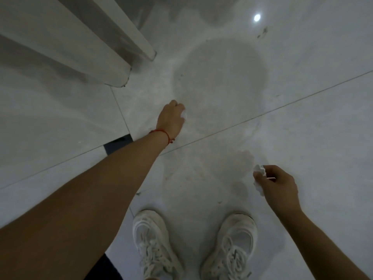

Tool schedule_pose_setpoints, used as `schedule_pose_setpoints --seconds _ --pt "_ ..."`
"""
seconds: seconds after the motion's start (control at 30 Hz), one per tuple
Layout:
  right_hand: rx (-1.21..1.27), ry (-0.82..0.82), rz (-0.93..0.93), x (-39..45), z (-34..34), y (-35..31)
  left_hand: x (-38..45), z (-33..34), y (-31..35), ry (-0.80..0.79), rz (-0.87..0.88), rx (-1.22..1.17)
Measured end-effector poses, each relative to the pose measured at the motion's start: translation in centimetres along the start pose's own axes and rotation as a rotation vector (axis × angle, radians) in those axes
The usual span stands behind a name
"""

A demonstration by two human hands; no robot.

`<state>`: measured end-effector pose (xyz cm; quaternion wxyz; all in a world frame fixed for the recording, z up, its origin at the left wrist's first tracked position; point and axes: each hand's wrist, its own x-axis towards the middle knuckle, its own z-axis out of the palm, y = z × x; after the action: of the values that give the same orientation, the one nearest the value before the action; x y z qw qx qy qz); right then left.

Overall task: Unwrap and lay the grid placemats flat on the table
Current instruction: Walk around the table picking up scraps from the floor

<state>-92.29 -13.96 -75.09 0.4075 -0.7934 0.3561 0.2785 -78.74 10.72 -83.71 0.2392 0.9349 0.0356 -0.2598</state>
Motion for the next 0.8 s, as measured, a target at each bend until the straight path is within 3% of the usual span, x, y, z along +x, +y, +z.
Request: schedule_pose_setpoints --seconds 0.1,0.37,0.6,0.8 --pt "0.017 0.009 0.001 -0.4 -0.6 -0.6 -1.9 -0.1 1.4 0.026 -0.130 -0.137" --pt "0.122 0.032 0.027 -7.1 -5.8 -3.6 -13.3 -3.9 8.6 0.094 -0.229 -0.444" --pt "0.225 0.078 0.026 -17.1 -15.3 -8.3 -24.5 -13.8 17.7 0.159 -0.357 -0.563" --pt "0.429 0.142 0.122 -26.8 -25.4 -12.4 -32.8 -24.5 27.5 0.124 -0.285 -0.608"
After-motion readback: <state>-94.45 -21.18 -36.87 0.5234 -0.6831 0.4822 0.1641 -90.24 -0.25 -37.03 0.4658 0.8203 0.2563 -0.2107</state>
